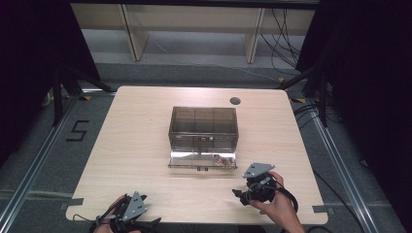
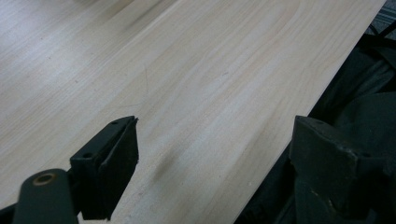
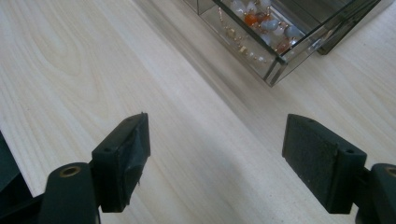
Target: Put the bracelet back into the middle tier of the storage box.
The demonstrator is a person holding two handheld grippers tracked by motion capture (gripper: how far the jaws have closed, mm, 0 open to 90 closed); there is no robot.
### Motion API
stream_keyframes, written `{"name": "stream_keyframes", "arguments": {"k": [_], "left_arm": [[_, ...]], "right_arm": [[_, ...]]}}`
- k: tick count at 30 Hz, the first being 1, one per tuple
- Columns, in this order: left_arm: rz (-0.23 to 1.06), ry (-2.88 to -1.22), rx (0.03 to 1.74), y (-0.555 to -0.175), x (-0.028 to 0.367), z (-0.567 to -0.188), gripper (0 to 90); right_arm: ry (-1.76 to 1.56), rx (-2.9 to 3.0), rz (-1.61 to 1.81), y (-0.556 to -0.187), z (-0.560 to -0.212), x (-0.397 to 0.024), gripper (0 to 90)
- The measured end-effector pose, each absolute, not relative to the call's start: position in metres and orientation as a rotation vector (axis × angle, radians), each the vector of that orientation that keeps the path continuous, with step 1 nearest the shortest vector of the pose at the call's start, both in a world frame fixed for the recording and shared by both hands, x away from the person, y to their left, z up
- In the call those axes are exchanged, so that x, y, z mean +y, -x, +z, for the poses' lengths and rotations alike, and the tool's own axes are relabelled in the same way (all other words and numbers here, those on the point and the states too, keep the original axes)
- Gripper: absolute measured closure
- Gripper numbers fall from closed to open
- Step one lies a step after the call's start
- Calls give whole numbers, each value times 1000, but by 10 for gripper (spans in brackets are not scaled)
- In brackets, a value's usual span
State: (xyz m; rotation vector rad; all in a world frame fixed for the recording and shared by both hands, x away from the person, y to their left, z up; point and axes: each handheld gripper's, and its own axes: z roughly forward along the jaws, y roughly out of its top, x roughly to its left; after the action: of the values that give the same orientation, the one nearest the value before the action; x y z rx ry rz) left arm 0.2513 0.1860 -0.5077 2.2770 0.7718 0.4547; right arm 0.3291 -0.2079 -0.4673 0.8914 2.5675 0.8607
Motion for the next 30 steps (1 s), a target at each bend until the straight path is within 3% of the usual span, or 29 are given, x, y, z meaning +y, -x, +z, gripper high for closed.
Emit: {"name": "stream_keyframes", "arguments": {"k": [30], "left_arm": [[449, -2277, 768, -251, 186, -507, 156]], "right_arm": [[-915, 2524, 921, -309, -479, -214, 248]]}}
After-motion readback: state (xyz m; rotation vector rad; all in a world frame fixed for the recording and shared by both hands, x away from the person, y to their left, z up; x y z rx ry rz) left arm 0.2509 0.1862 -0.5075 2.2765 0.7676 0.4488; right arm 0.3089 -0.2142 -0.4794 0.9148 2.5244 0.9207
